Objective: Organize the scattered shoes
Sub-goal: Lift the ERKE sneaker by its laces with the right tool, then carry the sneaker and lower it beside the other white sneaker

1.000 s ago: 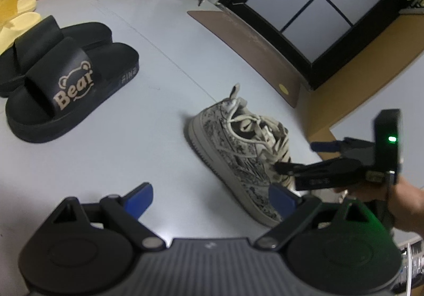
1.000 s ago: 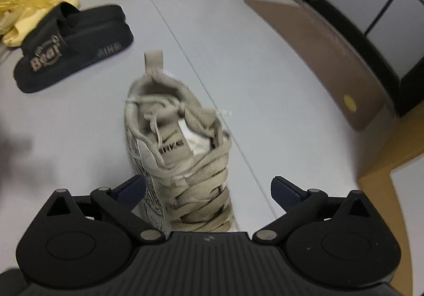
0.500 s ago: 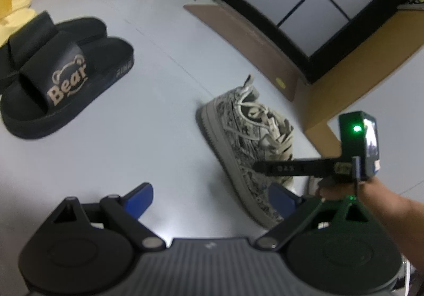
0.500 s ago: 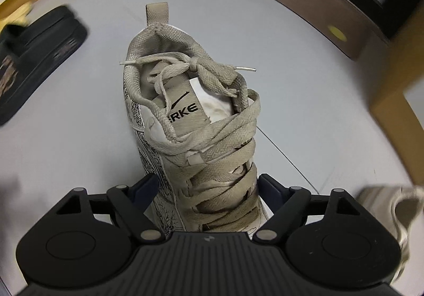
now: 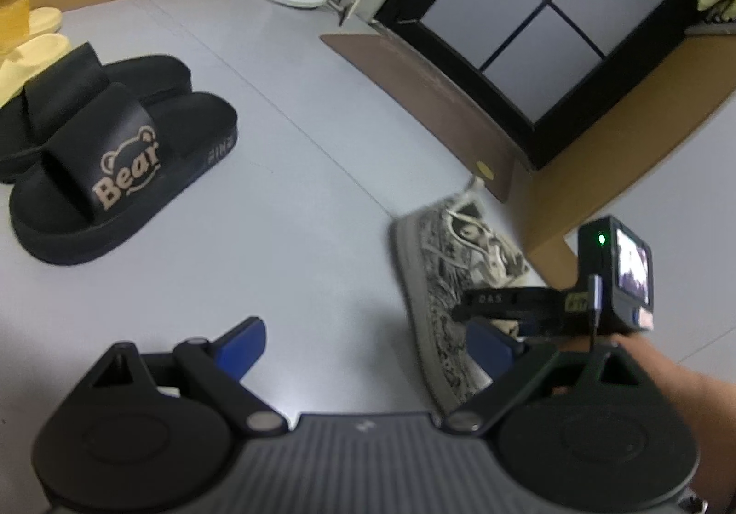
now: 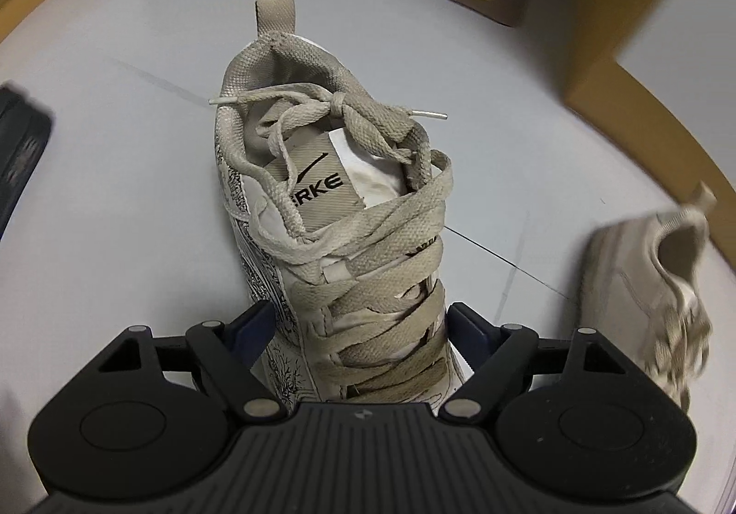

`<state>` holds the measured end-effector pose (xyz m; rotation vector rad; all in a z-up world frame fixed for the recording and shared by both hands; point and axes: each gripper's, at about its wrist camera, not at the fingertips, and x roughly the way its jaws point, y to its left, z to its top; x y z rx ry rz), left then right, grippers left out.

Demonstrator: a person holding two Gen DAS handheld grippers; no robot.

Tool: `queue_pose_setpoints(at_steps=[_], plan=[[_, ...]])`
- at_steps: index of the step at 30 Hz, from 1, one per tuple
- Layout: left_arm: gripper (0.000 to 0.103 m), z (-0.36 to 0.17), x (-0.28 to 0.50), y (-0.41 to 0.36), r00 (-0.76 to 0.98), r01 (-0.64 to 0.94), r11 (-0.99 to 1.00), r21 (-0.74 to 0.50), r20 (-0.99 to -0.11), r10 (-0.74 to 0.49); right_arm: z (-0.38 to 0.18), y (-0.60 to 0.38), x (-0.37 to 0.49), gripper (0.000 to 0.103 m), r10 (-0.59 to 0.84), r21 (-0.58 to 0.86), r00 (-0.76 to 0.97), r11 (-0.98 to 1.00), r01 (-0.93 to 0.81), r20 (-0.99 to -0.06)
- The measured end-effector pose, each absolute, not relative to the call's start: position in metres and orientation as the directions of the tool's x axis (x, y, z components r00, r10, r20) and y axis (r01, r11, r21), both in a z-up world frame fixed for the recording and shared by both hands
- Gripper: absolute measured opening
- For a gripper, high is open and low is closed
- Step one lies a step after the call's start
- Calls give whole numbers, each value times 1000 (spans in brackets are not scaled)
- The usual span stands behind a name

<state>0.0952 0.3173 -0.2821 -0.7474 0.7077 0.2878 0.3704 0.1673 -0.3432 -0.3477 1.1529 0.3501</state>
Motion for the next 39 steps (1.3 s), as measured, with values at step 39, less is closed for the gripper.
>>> queue_pose_setpoints(at_steps=[39], plan=[[95, -296, 102, 299, 704, -475, 713, -516, -709, -45, -380, 147, 459, 87, 157, 47, 254, 919, -391, -954]])
